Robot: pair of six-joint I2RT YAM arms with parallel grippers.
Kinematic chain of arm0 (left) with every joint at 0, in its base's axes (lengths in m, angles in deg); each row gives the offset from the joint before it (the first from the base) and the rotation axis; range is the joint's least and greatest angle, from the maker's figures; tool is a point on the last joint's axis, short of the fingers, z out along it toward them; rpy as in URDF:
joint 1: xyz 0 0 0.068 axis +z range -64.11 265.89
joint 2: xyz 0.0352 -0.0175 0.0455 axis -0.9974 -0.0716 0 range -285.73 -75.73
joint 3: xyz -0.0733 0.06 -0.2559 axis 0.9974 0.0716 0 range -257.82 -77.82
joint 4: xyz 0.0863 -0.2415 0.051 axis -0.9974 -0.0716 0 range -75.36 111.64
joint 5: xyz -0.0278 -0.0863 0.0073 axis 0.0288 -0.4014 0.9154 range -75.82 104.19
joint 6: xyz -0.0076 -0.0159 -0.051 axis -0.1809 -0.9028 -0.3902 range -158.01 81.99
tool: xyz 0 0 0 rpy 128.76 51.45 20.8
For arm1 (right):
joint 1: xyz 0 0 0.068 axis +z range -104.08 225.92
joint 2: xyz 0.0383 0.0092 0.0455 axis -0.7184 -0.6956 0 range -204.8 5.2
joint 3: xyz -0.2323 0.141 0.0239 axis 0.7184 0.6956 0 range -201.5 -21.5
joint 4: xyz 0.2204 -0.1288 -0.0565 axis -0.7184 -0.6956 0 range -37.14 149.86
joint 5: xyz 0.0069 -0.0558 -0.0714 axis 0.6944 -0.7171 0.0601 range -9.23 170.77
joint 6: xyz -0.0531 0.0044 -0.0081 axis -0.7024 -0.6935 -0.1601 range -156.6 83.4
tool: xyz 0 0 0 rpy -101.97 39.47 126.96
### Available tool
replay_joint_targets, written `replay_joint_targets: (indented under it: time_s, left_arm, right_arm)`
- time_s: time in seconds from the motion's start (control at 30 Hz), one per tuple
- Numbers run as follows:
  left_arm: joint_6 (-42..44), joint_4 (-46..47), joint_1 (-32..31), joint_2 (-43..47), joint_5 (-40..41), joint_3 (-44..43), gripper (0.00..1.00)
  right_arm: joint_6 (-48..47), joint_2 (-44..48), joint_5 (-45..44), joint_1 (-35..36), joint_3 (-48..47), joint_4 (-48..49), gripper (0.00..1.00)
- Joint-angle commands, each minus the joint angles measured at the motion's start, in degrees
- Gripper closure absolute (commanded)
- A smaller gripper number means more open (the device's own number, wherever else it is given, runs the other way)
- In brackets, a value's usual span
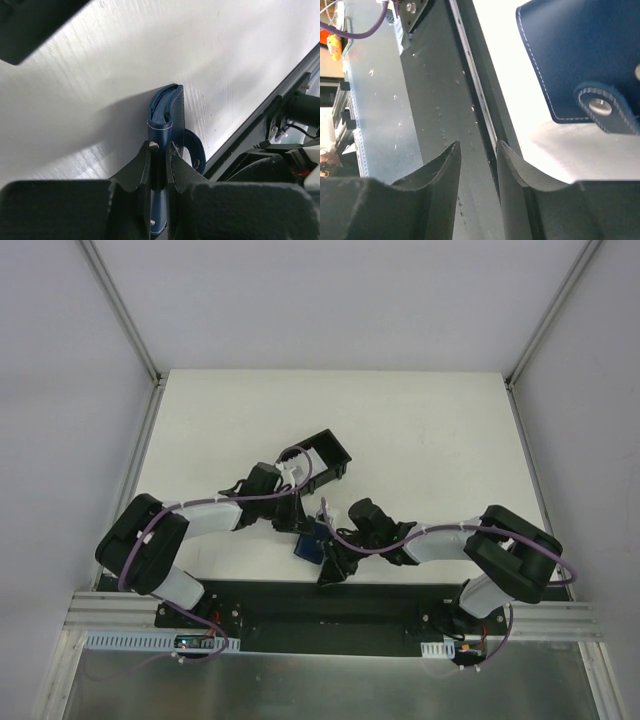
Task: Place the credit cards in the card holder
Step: Open the card holder at the center of the board.
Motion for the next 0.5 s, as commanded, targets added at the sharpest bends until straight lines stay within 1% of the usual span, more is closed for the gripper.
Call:
replay_joint_targets:
  time_s: [0.0, 0.07, 0.1, 0.13, 0.2, 0.23, 0.27, 0.3, 0.33, 0.4, 0.47]
  left_arm:
    - [3.57, 0.44, 0.87, 0.21, 9.68, 2.68, 1.00]
    - [4.36, 0.19, 0.87, 1.09, 8.80, 3.47, 1.00]
    - [4.45, 0.10, 0.87, 1.79, 8.71, 4.09, 1.00]
    - [4.28, -0.08, 0.87, 2.75, 8.88, 4.79, 1.00]
    - [3.41, -0.26, 0.87, 3.99, 9.32, 6.37, 1.00]
    - [2.62, -0.26, 0.79, 4.34, 9.33, 6.90, 1.00]
    - [1.74, -0.17, 0.70, 4.69, 9.15, 7.25, 1.00]
    - [1.03, -0.17, 0.52, 4.87, 9.32, 7.52, 1.00]
    - [0.42, -0.17, 0.44, 5.31, 9.41, 7.78, 1.00]
    - [-1.16, -0.17, 0.43, 6.01, 9.94, 8.13, 1.00]
    - [-2.65, -0.17, 0.35, 6.89, 10.82, 8.49, 1.00]
  right_arm:
    - [-0.20, 0.73, -5.02, -1.16, -0.19, -4.87, 0.63]
    - [0.76, 2.47, -6.98, -2.91, 0.60, -4.62, 0.62]
    - [2.16, 3.97, -10.65, -3.79, 1.12, -4.88, 0.64]
    - [2.78, 5.98, -11.99, -4.76, 1.91, -4.88, 0.66]
    - [5.24, 10.72, -18.13, -5.29, 2.62, -5.84, 0.66]
    - [4.99, 12.92, -18.94, -5.21, 2.01, -6.72, 0.66]
    - [5.07, 14.34, -22.08, -4.77, 1.05, -8.47, 0.64]
    - [5.77, 15.83, -26.55, -3.90, -0.96, -12.31, 0.64]
    - [4.56, 16.28, -28.16, -2.93, -2.72, -13.83, 0.64]
    - [4.89, 16.29, -36.31, -0.21, -7.29, -19.18, 0.64]
    - [5.34, 14.28, -39.24, 0.94, -10.46, -20.43, 0.64]
